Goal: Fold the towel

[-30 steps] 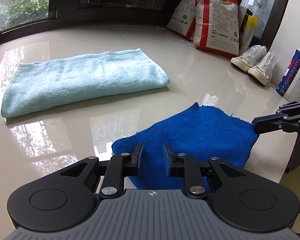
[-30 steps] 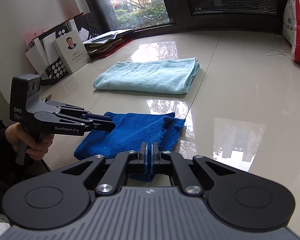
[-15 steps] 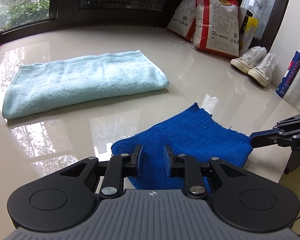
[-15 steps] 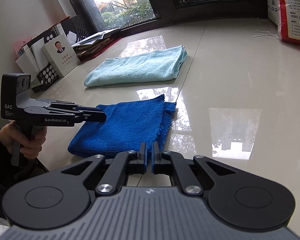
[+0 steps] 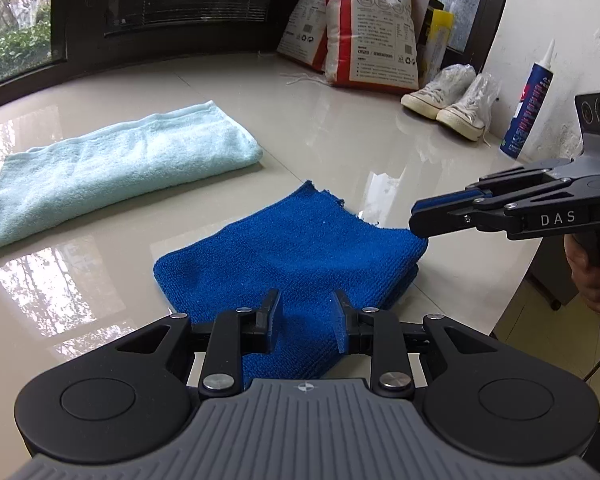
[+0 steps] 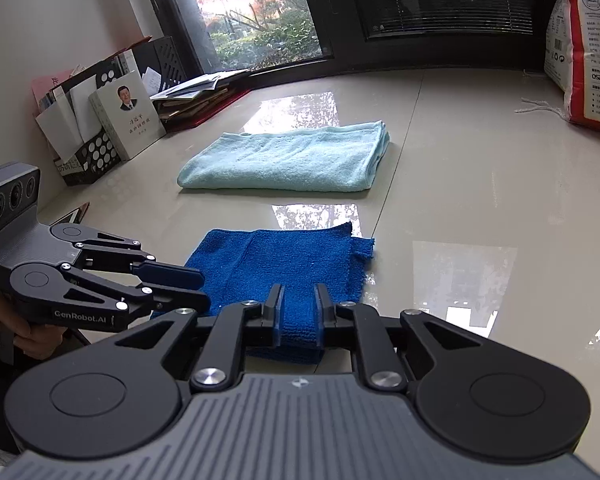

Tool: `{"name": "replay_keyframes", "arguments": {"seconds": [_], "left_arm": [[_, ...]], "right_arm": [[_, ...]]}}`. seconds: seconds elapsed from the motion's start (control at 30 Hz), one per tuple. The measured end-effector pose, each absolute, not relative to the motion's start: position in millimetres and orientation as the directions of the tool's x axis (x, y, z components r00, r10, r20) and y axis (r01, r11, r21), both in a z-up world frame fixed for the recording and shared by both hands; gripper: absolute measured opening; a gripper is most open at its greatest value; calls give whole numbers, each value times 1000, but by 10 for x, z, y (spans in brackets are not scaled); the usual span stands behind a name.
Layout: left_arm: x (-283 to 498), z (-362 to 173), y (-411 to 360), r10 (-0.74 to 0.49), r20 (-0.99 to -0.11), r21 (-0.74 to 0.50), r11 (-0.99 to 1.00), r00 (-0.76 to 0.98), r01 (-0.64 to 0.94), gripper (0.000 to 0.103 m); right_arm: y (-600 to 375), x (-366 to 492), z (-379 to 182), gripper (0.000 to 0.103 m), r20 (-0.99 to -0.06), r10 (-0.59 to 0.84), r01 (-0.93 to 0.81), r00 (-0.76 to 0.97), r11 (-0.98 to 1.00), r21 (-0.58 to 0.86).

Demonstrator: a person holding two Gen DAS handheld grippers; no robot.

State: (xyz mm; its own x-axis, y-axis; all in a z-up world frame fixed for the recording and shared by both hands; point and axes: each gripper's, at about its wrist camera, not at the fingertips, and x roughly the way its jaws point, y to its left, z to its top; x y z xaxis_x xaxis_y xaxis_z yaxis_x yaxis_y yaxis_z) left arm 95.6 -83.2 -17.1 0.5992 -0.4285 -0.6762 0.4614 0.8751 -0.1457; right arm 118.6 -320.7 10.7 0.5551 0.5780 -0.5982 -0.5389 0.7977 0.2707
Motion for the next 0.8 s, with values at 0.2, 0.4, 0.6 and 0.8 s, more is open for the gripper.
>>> {"name": "replay_keyframes", "arguments": {"seconds": [0.2,0.4,0.6,0.8], "left_arm": [[847,-208,-855,-403,-682,-102,879,611,465,30],[827,-243,-797,-404,-679,-102,879,613,466,30],[824,-264,-766,-406,-671,-113,883,620,455,32],[805,-291,-741,-416,-655,-136,886,631,444,34]], "right_arm": [[-3031,1164,-19,30,-625,555,-549,549,803,231],[-3021,1126,-119,30,-632,536,-524,559,820,231],[-2974,1049,-153,33,-638,493,-503,591,844,186],[-2872,956,-236,34,-633,446,-495,633,862,113]]}}
